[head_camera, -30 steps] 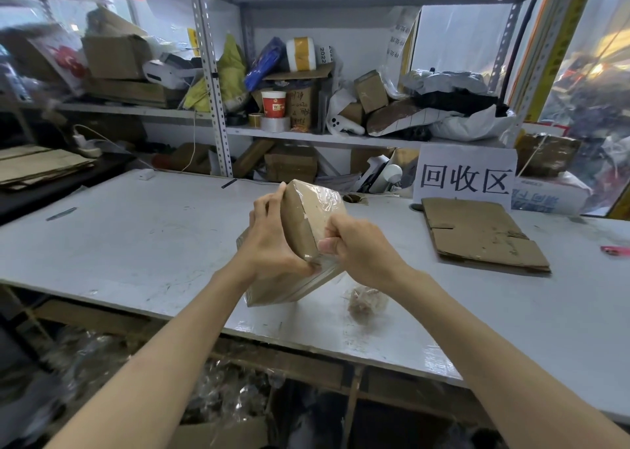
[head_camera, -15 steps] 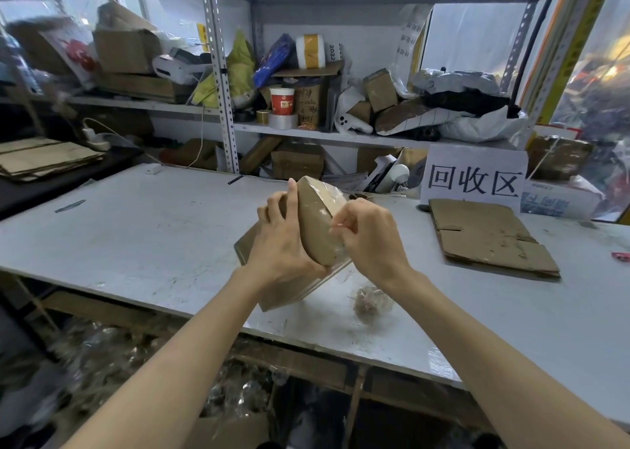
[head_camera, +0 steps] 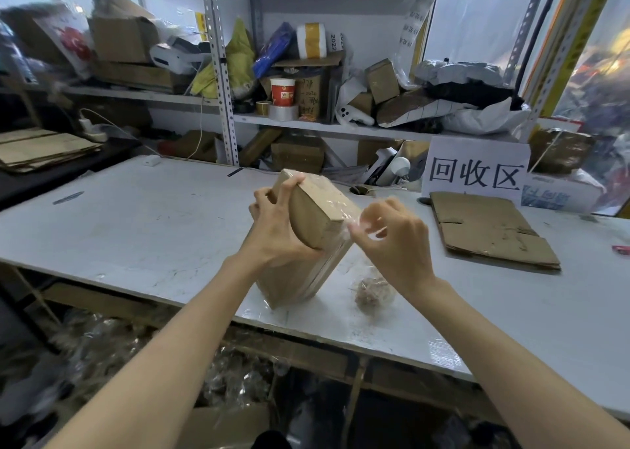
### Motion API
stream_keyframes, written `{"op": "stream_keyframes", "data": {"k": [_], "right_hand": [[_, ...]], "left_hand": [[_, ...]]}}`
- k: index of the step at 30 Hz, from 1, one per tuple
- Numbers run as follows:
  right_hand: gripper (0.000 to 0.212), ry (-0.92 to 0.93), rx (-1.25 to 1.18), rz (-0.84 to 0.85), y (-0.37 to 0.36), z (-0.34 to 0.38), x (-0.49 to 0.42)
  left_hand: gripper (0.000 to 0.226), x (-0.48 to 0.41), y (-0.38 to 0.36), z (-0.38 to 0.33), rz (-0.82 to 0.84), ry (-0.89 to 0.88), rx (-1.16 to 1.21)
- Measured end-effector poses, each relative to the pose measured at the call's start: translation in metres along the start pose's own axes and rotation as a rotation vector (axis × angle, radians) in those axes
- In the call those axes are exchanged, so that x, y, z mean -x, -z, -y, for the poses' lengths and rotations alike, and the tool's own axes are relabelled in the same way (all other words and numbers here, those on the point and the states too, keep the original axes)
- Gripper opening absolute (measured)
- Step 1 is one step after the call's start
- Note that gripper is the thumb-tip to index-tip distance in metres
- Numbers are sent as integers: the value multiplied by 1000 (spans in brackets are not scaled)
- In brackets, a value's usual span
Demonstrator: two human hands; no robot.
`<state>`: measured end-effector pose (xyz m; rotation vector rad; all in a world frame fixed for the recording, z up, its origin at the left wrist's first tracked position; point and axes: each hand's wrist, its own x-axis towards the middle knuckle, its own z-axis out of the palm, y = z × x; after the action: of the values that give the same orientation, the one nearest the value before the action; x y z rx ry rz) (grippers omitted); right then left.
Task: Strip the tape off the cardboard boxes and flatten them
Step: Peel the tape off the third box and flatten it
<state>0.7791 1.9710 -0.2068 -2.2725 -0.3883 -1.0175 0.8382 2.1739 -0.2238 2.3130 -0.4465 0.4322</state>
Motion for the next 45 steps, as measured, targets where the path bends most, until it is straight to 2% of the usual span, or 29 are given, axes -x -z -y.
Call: {"op": "stream_keyframes", "data": {"k": [1, 3, 5, 7, 9, 12, 15, 17, 23, 26, 29, 34, 38, 41, 45], "right_hand": [[16, -27, 30, -71, 0, 0, -2], [35, -113, 59, -179, 4, -2, -8], [51, -278, -92, -203, 14, -7, -15], [38, -409, -282, -113, 17, -7, -21], [16, -441, -318, 54, 8, -1, -23], [33, -445, -239, 174, -10, 10, -19], [20, -435, -265, 159, -13, 10, -18], [13, -420, -304, 206, -10, 7, -18], [9, -329, -379, 294, 4, 0, -16], [21, -346, -379, 275, 6, -4, -13], [42, -370, -234, 190, 3, -3, -12], [24, -365, -236, 186, -3, -4, -14], [23, -353, -283, 184, -7, -1, -10], [21, -377, -294, 185, -3, 0, -12], [41, -406, -275, 241, 5, -2, -16]], "left_hand": [[116, -1, -1, -1, -6, -4, -2], [115, -1, 1, 1, -20, -11, 16], [115, 1, 4, 6, -30, -7, 47], [116, 3, 3, 5, -30, -5, 44], [117, 4, -1, -1, -22, -6, 28], [113, 3, -6, -10, -43, 25, 35], [113, 1, -5, -11, -54, 49, 17], [113, 1, -1, -8, -41, 39, 51], [107, -5, 3, -12, 38, -2, 143], [107, -4, 1, -14, -4, -18, 150], [109, -1, -3, -17, -17, -9, 102], [92, -6, -5, -19, 32, 140, 195], [88, -12, -4, -18, 17, 225, 204], [85, -16, -1, -19, 48, 226, 238], [81, -20, -9, -28, 60, 155, 244]]}}
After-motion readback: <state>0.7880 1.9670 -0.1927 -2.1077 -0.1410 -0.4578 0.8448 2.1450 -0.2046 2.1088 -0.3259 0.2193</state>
